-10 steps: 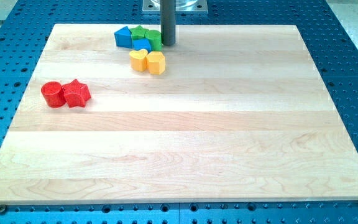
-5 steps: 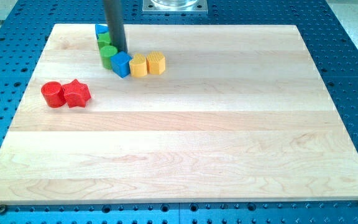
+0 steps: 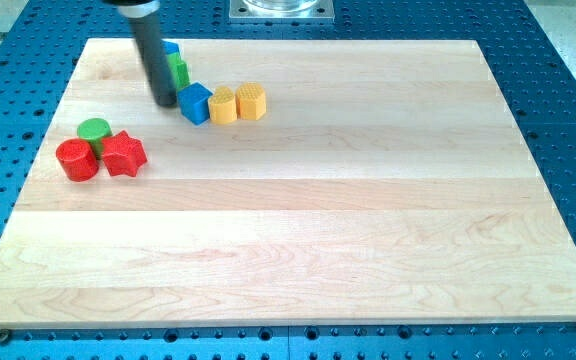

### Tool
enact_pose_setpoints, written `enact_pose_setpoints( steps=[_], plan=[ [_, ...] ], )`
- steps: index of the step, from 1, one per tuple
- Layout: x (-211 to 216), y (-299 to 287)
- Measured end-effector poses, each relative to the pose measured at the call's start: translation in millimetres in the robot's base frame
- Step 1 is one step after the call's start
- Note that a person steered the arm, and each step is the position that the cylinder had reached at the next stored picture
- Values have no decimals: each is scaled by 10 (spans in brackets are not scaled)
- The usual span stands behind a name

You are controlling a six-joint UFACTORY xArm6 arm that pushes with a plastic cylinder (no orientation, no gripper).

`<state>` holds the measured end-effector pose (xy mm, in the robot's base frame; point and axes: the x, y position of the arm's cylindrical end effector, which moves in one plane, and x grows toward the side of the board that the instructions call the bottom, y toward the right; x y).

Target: Push the green blocks to the red blocks

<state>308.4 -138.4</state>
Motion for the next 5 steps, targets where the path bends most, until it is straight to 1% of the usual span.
enact_pose_setpoints(
  steps=[1,2,3,4,5],
  plan=[
    [-451,285],
    [-621,113],
    [-393,-181],
    [-67,-334],
    [27,-347]
  ],
)
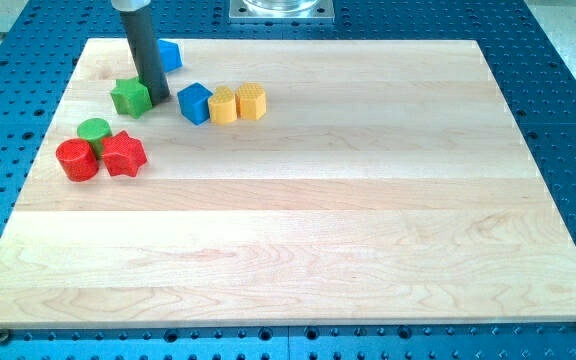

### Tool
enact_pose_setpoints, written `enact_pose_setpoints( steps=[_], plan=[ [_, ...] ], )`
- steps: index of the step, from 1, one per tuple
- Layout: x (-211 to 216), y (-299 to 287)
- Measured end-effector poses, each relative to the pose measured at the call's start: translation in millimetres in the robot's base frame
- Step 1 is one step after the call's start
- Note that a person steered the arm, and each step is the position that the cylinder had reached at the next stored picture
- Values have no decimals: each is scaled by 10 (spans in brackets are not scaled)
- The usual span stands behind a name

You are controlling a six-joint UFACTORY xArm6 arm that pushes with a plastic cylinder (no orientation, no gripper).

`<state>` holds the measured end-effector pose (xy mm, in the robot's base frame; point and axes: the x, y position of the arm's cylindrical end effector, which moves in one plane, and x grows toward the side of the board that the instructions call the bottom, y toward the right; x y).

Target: Push the green blocks to the red blocks

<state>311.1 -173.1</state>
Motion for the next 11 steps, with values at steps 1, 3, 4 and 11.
enact_pose_setpoints(
  steps=[1,3,4,11],
  plan=[
    [-2,0],
    [-38,-217],
    [-73,-532],
    [505,-200]
  ],
)
